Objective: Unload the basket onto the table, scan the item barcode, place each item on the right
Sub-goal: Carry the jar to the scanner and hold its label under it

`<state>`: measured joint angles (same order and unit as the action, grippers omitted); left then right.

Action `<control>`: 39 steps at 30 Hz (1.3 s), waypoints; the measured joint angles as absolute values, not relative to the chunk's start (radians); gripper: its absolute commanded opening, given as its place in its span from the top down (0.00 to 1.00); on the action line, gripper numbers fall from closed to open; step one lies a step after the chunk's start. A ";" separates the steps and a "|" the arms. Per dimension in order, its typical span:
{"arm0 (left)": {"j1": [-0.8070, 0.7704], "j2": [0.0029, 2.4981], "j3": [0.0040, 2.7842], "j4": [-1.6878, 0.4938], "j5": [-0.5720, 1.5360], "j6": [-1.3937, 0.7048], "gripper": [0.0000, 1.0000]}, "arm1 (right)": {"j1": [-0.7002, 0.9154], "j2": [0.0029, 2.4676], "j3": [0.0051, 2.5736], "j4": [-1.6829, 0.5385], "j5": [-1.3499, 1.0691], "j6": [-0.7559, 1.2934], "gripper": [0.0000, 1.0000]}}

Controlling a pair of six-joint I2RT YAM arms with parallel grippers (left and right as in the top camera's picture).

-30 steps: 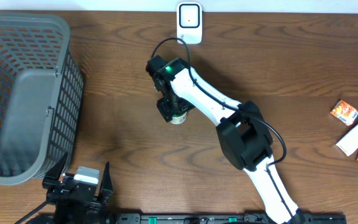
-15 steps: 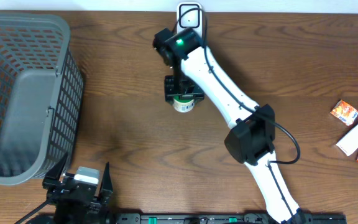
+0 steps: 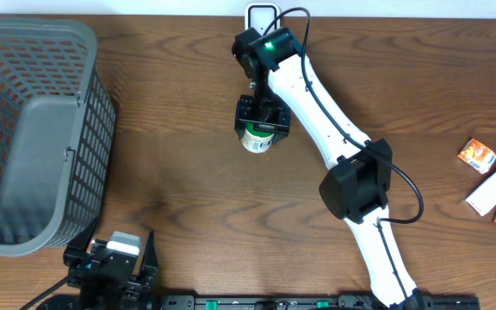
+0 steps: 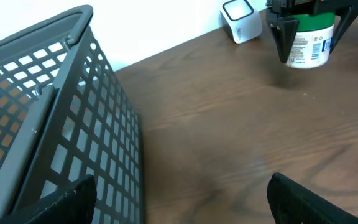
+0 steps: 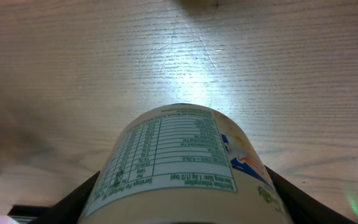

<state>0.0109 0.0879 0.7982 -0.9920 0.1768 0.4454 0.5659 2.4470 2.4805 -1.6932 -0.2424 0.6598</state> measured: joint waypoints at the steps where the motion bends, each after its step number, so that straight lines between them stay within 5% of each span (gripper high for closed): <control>1: 0.011 0.088 0.798 -0.992 0.177 0.445 0.13 | 0.566 2.447 2.481 -1.691 -0.235 0.662 0.47; 11: 0.011 0.088 0.798 -0.992 0.177 0.445 0.13 | 0.535 2.447 2.512 -1.506 -0.136 0.607 0.44; 33: 0.011 0.088 0.798 -0.994 0.177 0.445 0.13 | 0.490 2.514 2.518 -0.411 0.293 0.244 0.44; 39: 0.011 0.088 0.798 -0.994 0.177 0.445 0.13 | 0.490 2.650 2.513 -0.279 0.351 0.189 0.46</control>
<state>0.0109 0.0879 0.7982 -0.9943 0.1768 0.4454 0.4900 2.6495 2.5130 -0.2787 0.3508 0.1886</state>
